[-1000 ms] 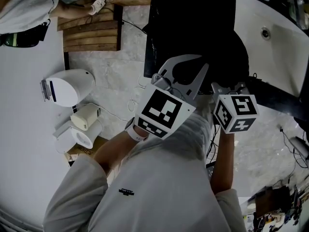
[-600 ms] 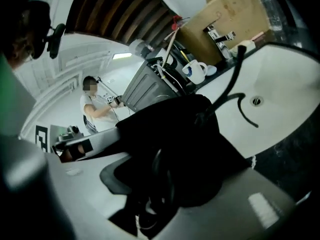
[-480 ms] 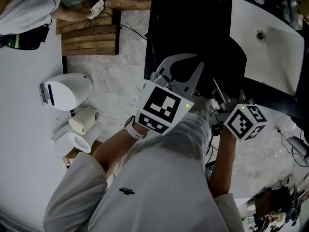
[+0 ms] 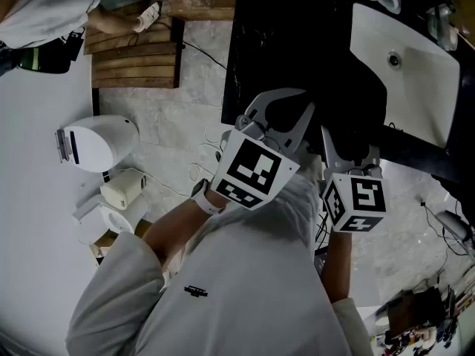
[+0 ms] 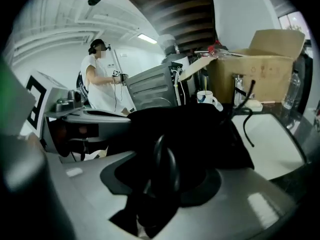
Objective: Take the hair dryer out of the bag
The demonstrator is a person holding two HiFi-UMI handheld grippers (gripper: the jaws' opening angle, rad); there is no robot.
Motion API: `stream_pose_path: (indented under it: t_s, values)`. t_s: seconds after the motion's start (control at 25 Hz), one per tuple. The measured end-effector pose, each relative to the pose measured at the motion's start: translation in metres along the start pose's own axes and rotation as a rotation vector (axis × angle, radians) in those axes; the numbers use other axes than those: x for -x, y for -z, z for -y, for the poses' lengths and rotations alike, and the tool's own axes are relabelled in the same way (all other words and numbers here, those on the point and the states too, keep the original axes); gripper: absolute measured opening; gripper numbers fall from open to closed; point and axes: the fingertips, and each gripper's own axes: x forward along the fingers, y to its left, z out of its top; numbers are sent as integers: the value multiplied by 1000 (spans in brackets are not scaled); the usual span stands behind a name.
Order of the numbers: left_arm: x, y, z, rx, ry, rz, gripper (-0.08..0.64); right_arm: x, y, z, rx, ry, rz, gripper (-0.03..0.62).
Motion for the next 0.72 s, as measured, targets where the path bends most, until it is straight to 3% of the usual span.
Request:
stream_pose_path:
  t_s: [0.12, 0.2, 0.32, 0.48, 0.72]
  values:
    - [4, -3, 9, 19, 63, 17, 25, 0, 0, 1, -139, -58, 8, 206]
    - [11, -1, 8, 84, 90, 27, 107, -1, 2, 3, -212, -78, 11, 206]
    - [24, 12, 2, 136, 80, 19, 158, -1, 5, 4, -254, -86, 10, 206]
    - [38, 30, 2, 181, 74, -2, 175, -2, 7, 3, -283, -101, 9, 204]
    - [58, 52, -2, 283, 83, -17, 175, -4, 7, 6, -419, -137, 21, 202]
